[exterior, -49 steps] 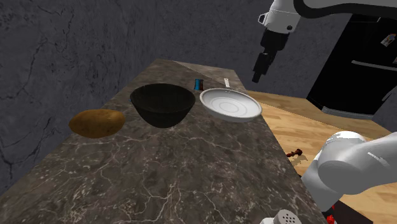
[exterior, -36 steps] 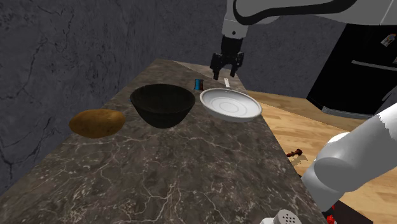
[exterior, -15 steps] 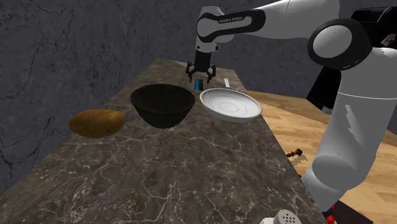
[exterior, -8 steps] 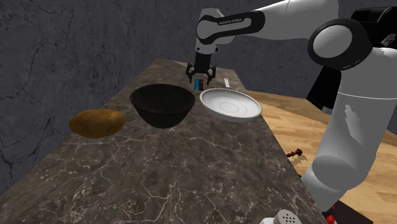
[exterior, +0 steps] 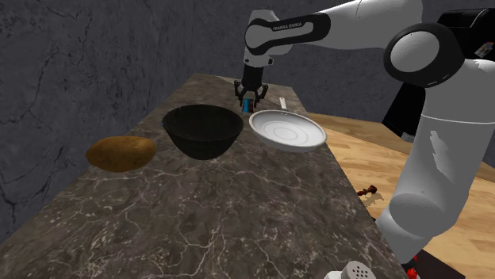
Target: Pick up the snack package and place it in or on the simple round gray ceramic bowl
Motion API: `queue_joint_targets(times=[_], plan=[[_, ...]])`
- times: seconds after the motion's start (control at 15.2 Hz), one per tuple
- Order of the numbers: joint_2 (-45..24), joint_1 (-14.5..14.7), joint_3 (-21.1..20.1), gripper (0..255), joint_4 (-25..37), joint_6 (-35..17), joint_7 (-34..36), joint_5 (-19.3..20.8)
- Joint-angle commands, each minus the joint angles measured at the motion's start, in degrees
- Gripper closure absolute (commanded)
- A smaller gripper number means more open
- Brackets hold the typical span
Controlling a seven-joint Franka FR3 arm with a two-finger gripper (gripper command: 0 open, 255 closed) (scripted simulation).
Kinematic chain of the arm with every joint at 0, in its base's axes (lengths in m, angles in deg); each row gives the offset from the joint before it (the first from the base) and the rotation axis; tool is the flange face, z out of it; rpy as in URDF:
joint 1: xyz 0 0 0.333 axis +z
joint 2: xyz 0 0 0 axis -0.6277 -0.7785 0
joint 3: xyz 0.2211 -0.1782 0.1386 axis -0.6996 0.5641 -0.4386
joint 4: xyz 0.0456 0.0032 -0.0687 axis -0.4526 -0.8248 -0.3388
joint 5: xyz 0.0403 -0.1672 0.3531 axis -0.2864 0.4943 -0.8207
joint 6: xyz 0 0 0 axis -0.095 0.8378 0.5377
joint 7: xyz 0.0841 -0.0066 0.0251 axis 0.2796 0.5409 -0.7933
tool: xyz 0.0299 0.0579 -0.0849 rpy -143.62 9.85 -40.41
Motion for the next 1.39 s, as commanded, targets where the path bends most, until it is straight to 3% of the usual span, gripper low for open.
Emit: queue_joint_targets(times=[0.0,0.46,1.32], plan=[[-0.1,0.0,0.0,255,0.0,0.0,0.0,0.0],[0.2,0.1,0.0,255,3.5,3.7,0.0,-0.1],[-1.2,0.4,-0.1,255,15.5,14.4,0.0,0.1]])
